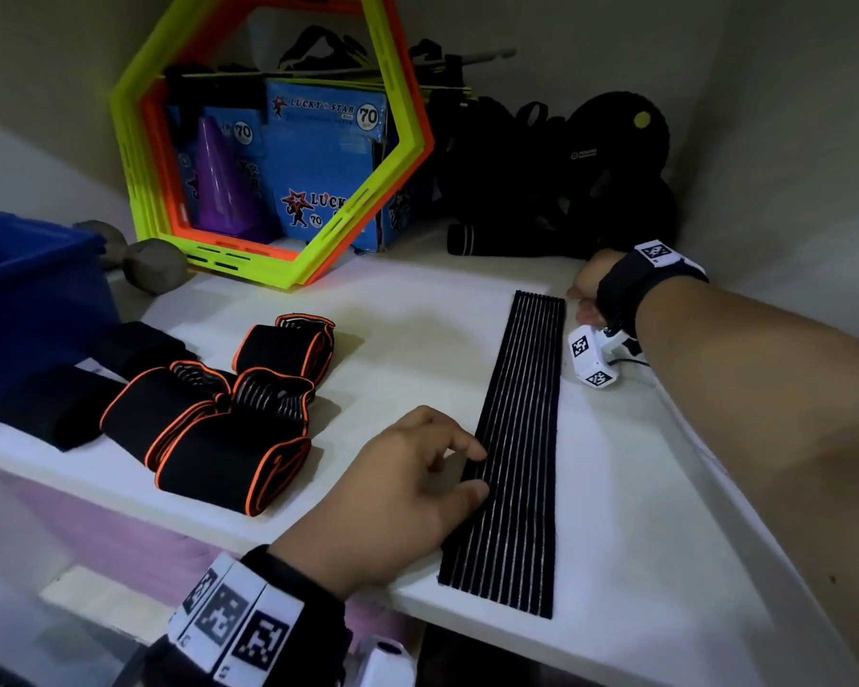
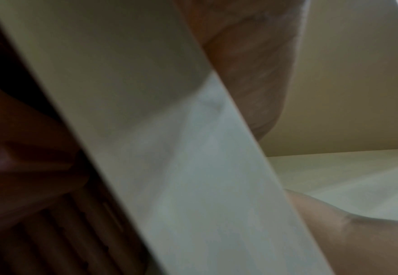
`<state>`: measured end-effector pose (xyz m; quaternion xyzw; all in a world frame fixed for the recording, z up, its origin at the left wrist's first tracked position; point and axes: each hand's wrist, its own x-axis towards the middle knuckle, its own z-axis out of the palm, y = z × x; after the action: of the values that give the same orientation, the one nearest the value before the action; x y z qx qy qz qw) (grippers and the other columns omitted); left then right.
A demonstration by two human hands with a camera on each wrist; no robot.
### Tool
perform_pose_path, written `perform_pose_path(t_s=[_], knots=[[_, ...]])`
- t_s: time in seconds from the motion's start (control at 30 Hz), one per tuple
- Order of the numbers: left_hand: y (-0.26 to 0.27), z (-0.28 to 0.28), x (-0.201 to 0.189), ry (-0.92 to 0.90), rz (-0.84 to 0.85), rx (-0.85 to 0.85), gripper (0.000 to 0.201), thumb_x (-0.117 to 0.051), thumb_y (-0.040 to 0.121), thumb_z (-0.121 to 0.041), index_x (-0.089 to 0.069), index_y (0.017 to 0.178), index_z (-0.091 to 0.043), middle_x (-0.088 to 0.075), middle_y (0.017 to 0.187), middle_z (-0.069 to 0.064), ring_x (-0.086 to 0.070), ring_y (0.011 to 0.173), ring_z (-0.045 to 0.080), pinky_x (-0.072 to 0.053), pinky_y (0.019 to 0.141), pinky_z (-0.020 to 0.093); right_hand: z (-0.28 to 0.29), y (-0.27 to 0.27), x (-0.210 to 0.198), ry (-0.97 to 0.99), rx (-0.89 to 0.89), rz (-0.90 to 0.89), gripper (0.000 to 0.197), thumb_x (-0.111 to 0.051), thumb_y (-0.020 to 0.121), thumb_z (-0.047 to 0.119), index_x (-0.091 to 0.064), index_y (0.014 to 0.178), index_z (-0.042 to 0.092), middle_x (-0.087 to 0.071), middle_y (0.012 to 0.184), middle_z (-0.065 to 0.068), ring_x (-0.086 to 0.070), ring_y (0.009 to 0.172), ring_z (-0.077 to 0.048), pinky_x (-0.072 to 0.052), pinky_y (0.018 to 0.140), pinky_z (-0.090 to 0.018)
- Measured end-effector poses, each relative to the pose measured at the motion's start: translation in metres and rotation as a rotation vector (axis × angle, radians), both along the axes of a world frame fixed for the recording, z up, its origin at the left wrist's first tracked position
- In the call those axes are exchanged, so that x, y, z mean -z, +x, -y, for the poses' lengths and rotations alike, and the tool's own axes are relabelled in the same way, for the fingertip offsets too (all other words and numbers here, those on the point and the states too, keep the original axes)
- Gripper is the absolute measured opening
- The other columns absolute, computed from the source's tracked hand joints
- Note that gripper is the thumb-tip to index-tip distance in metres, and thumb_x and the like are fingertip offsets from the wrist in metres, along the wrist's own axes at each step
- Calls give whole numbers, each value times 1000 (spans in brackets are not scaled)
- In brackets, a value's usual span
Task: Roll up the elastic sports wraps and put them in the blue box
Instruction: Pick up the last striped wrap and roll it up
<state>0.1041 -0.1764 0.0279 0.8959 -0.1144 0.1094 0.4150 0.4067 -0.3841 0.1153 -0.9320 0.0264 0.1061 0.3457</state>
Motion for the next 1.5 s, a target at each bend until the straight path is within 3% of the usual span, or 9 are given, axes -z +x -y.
perform_pose_path(t_s=[0.17, 0.3, 0.53, 0.73, 0.87, 1.03, 1.17, 1.3, 1.5], knots=[[-2, -3, 1, -181, 2, -10, 23, -75, 86, -23, -68, 103, -36, -62, 87, -25, -58, 70, 1, -44, 69, 15, 5, -42, -11, -16, 49, -4, 12, -58, 97, 8, -59, 90, -1, -58, 73, -16, -57, 46, -24, -48, 37, -27], [0, -4, 3, -330, -67, 6, 21, -75, 87, -16, -69, 97, -33, -62, 70, -21, -57, 65, 4, -46, 68, 22, 5, -88, -6, -94, 3, -28, 18, -66, 93, 14, -61, 84, -1, -62, 66, -13, -56, 48, -22, -48, 43, -25], [-5, -4, -5, -217, 0, 147, 12, -74, 86, -20, -74, 83, -32, -68, 85, -11, -62, 68, 8, -51, 71, 30, 3, -180, 4, -167, -177, -53, 19, -76, 82, 16, -71, 97, 6, -74, 101, -23, -64, 70, -26, -59, 77, -50], [-26, -6, -6, -11, 86, 260, 9, -74, 85, -36, -78, 86, -28, -70, 94, -13, -67, 89, 4, -53, 83, 26, -6, -276, 2, -229, -434, 10, 10, -69, 91, 23, -70, 101, 23, -73, 95, 0, -71, 84, -15, -62, 74, -35], [-45, -16, 2, 98, 118, 292, 55, -85, 66, -54, -74, 111, -25, -65, 114, -22, -61, 109, -6, -46, 98, 15, -12, -323, 9, -444, -576, 114, 41, -70, 87, 45, -67, 120, 20, -67, 108, 5, -62, 88, -8, -53, 85, -29], [-55, -21, 10, 213, 208, 257, 55, -88, 67, -29, -67, 119, -29, -64, 114, -18, -58, 109, 5, -48, 97, 30, -13, -350, 34, -507, -589, 230, 79, -85, 64, 49, -56, 132, 21, -52, 118, 4, -55, 103, -17, -50, 91, -35], [-66, -25, 18, 170, 290, 218, 33, -83, 76, -18, -73, 106, -25, -70, 109, -18, -61, 105, 2, -51, 91, 26, -7, -364, 57, -496, -567, 441, 58, -76, 76, 28, -56, 130, 27, -52, 118, 8, -50, 104, -19, -46, 92, -34], [-69, -21, 9, 0, 183, 95, 8, -76, 87, -23, -76, 91, -29, -72, 83, -15, -67, 80, 0, -49, 73, 13, -3, -369, 62, -291, -484, 533, 26, -64, 91, 34, -67, 115, 23, -62, 106, 8, -56, 99, -18, -46, 89, -35], [-63, -9, -1, -81, 74, -26, 20, -72, 90, -29, -66, 71, -25, -69, 62, -9, -62, 58, 6, -44, 57, 22, -10, -375, 69, -22, -201, 578, 22, -62, 95, 27, -60, 116, 20, -65, 73, 2, -59, 71, -11, -47, 70, -30]])
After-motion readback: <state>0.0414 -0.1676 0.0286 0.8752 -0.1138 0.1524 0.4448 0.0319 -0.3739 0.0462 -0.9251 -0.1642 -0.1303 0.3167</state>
